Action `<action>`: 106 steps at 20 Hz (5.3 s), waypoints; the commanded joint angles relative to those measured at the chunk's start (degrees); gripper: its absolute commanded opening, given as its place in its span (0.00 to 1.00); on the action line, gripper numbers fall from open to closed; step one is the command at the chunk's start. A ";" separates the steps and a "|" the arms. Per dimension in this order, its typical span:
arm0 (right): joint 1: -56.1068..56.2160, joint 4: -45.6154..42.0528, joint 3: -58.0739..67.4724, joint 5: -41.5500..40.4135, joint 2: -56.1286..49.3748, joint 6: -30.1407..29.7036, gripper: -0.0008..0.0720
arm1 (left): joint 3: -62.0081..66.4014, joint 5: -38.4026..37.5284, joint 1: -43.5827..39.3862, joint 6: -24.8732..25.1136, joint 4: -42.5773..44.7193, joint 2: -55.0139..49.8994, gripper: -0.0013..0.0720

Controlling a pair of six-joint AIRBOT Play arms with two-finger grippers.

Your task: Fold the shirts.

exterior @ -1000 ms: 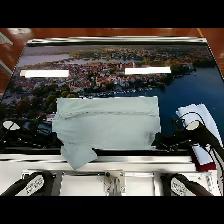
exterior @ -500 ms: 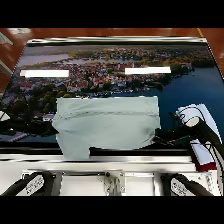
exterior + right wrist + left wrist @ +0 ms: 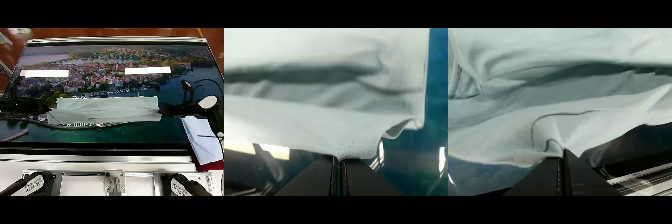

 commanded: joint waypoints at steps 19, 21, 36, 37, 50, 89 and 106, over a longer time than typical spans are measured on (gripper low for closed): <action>1.20 -13.14 14.38 -5.18 -22.73 10.01 0.88 | 27.06 -7.37 -0.26 -3.23 -7.17 -35.69 0.83; -2.27 -14.16 14.36 -0.98 -22.18 11.98 0.89 | 28.46 -10.45 0.70 -3.10 -7.19 -34.99 0.83; -1.07 13.92 14.01 -8.52 -32.59 4.20 0.75 | 28.61 -10.58 0.85 -3.28 -13.44 -29.11 0.83; -0.90 13.92 14.01 -8.63 -32.59 4.20 0.50 | 28.61 -10.32 0.74 -3.28 -13.44 -29.11 0.83; -0.74 1.88 14.01 6.51 -5.73 5.25 0.10 | 27.98 2.49 -22.47 -0.72 -13.38 -29.20 0.07; 53.68 24.57 14.03 -45.13 -25.09 8.66 0.18 | 24.83 14.49 -11.96 -23.91 8.68 15.32 0.07; 11.72 -7.43 3.30 10.29 -10.97 12.96 0.94 | 16.35 10.19 -12.00 -22.14 8.48 18.73 0.07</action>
